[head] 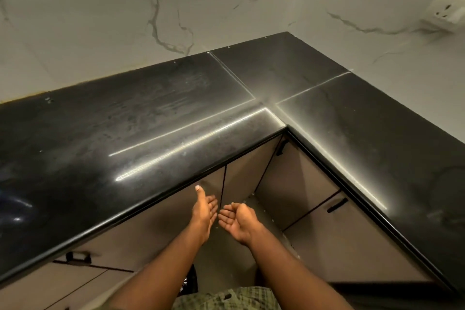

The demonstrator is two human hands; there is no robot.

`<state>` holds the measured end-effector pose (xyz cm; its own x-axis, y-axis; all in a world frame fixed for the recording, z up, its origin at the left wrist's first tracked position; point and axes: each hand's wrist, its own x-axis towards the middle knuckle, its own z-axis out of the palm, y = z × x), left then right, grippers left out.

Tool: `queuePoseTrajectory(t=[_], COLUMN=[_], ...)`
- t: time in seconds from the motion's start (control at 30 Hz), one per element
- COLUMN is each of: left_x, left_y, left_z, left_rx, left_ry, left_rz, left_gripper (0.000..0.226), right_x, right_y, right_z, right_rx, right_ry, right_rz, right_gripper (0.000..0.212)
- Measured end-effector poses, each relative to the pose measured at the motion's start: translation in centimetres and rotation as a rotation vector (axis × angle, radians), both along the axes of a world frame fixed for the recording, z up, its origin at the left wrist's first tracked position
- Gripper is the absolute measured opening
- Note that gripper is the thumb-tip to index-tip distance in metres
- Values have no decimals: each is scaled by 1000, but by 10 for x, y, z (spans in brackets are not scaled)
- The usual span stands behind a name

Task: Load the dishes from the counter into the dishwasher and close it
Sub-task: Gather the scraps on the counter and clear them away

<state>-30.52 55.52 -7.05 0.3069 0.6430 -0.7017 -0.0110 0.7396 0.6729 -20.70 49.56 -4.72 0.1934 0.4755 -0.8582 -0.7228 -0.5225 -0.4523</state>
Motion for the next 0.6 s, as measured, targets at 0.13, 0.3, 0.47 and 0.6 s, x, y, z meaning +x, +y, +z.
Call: queuePoseTrajectory(t=[0.13, 0.3, 0.47, 0.6], left_x=[38, 107, 186, 238], left_y=[-13, -21, -17, 5], left_z=[5, 21, 42, 59], left_rx=[-9, -1, 76, 303], left_ry=[-33, -148, -227, -201], left_rz=[-93, -128, -177, -169], left_gripper=[87, 83, 74, 53], right_x=[31, 98, 188, 256], right_y=[-13, -26, -25, -14], right_z=[7, 30, 58, 67], right_rx=[62, 240, 375, 182], right_ry=[1, -52, -350, -820], right_rz=[-170, -389, -516, -398], right_gripper=[45, 39, 29, 26])
